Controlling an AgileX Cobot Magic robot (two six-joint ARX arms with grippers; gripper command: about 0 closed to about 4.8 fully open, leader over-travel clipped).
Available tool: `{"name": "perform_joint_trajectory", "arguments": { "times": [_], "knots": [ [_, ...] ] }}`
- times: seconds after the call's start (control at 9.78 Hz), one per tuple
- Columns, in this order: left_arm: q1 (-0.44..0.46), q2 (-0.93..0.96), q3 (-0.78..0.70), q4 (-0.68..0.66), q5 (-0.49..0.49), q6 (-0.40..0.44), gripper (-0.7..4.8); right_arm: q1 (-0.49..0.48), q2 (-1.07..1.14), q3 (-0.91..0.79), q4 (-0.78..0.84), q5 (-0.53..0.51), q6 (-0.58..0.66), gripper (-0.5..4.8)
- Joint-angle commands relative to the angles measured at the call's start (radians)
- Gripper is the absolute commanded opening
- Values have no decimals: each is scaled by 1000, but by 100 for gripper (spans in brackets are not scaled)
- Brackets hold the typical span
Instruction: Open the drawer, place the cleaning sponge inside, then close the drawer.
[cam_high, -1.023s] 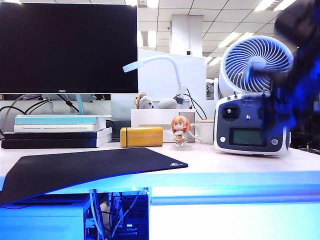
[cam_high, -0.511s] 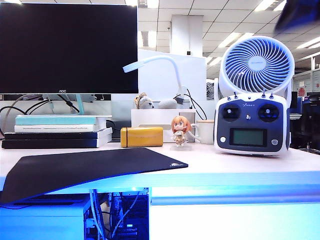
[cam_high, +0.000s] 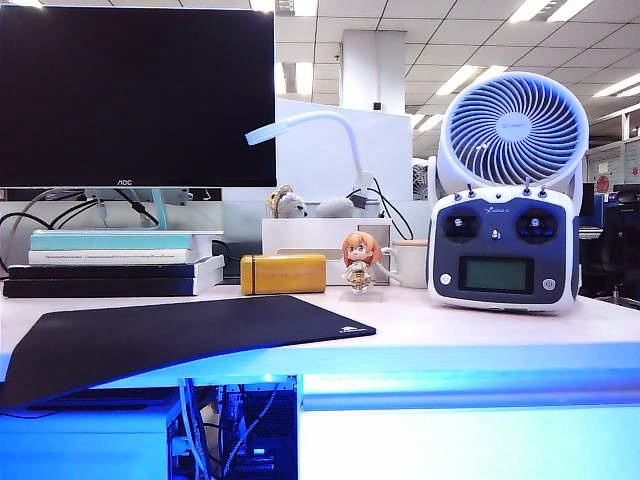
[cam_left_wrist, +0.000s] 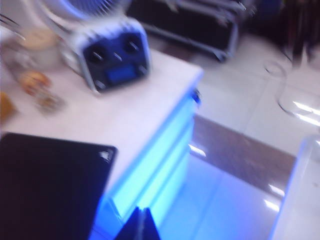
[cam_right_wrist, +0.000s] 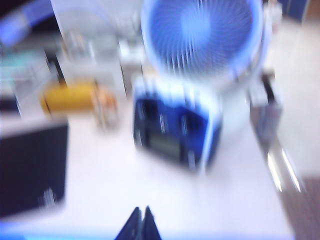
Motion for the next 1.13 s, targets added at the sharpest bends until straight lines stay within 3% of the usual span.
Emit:
{"name": "perform_joint_trajectory", "arguments": {
  "times": [0.1, 0.41, 0.61, 0.72, 0.92, 1.02, 1.13],
  "knots": [
    [0, -97, 4, -3, -33, 0, -5, 1, -113, -164, 8, 7, 35, -1],
    [0, -177, 3, -64, -69, 1, -5, 1, -184, -264, -7, 32, 86, -1],
    [0, -270, -48, -123, -100, 23, -5, 1, -209, -309, -51, 126, 138, -1],
    [0, -329, -124, -72, -100, 18, -5, 1, -210, -315, -77, 126, 138, -1],
    [0, -481, -375, 106, -130, -84, -5, 1, -210, -315, -115, 126, 138, -1],
    [0, -569, -560, 299, -203, -120, -5, 1, -210, -315, -118, 126, 138, -1],
    [0, -584, -612, 369, -245, -121, -5, 1, -210, -315, -118, 126, 138, -1]
  ]
}}
